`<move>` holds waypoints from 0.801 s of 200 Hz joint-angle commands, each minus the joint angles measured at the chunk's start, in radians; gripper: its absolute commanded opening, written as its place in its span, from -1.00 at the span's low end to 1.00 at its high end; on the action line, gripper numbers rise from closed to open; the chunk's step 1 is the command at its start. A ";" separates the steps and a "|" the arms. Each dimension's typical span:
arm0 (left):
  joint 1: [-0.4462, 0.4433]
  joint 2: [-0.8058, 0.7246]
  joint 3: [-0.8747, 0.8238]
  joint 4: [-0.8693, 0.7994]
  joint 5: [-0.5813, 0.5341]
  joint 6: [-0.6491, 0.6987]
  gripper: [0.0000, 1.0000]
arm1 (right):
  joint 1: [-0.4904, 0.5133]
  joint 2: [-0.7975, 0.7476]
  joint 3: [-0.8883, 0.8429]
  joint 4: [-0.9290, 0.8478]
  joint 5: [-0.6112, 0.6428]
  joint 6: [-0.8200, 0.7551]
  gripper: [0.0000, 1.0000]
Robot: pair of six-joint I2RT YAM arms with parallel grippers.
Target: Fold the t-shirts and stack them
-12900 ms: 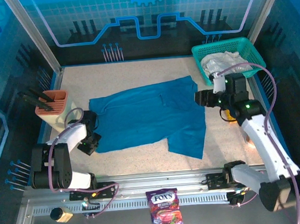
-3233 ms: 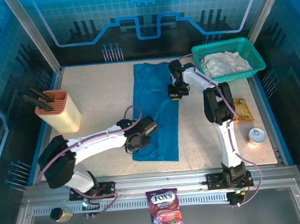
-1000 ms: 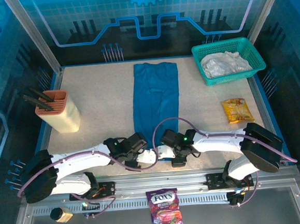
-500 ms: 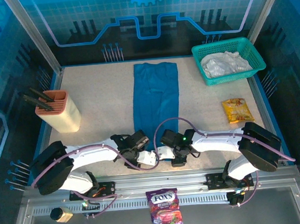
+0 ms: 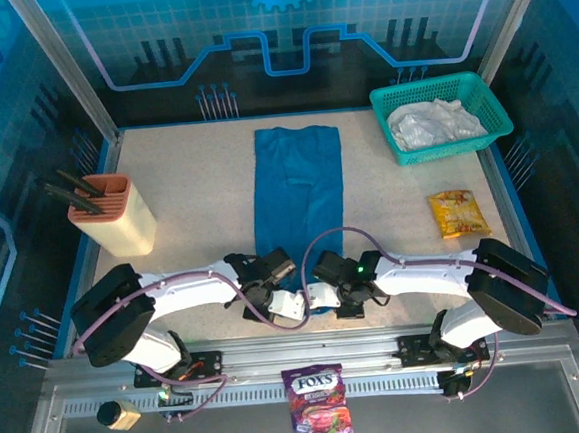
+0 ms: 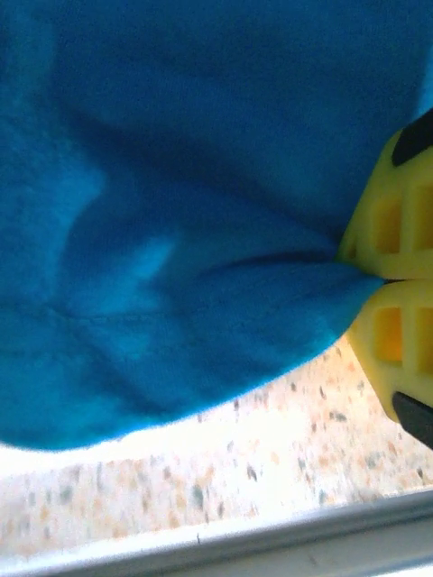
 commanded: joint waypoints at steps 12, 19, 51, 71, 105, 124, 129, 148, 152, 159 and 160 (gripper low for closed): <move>-0.033 -0.101 -0.033 0.151 -0.179 -0.117 -1.00 | 0.020 -0.059 0.004 0.024 0.035 -0.023 -1.00; -0.046 -0.142 -0.036 0.145 -0.192 -0.135 -1.00 | 0.024 -0.082 0.011 0.013 0.036 -0.021 -1.00; -0.083 -0.317 -0.028 0.086 -0.222 -0.231 -1.00 | 0.049 -0.202 0.047 -0.044 0.047 -0.026 -1.00; -0.082 -0.378 -0.012 0.109 -0.305 -0.258 -1.00 | 0.048 -0.253 0.073 -0.063 0.094 -0.025 -1.00; -0.022 -0.358 0.058 0.244 -0.429 -0.237 -1.00 | -0.039 -0.262 0.162 -0.038 0.188 0.011 -1.00; 0.043 -0.305 0.115 0.324 -0.457 -0.210 -1.00 | -0.106 -0.235 0.240 0.000 0.266 0.018 -1.00; 0.062 -0.288 0.130 0.346 -0.468 -0.201 -1.00 | -0.125 -0.224 0.261 0.010 0.286 0.020 -1.00; 0.137 -0.218 0.188 0.421 -0.479 -0.164 -1.00 | -0.195 -0.176 0.335 0.055 0.312 0.013 -1.00; 0.153 -0.202 0.201 0.432 -0.473 -0.158 -1.00 | -0.208 -0.164 0.346 0.068 0.313 0.008 -1.00; 0.179 -0.176 0.224 0.443 -0.453 -0.146 -1.00 | -0.232 -0.144 0.366 0.089 0.314 -0.003 -1.00; 0.182 -0.172 0.227 0.445 -0.449 -0.144 -1.00 | -0.235 -0.140 0.368 0.092 0.315 -0.003 -1.00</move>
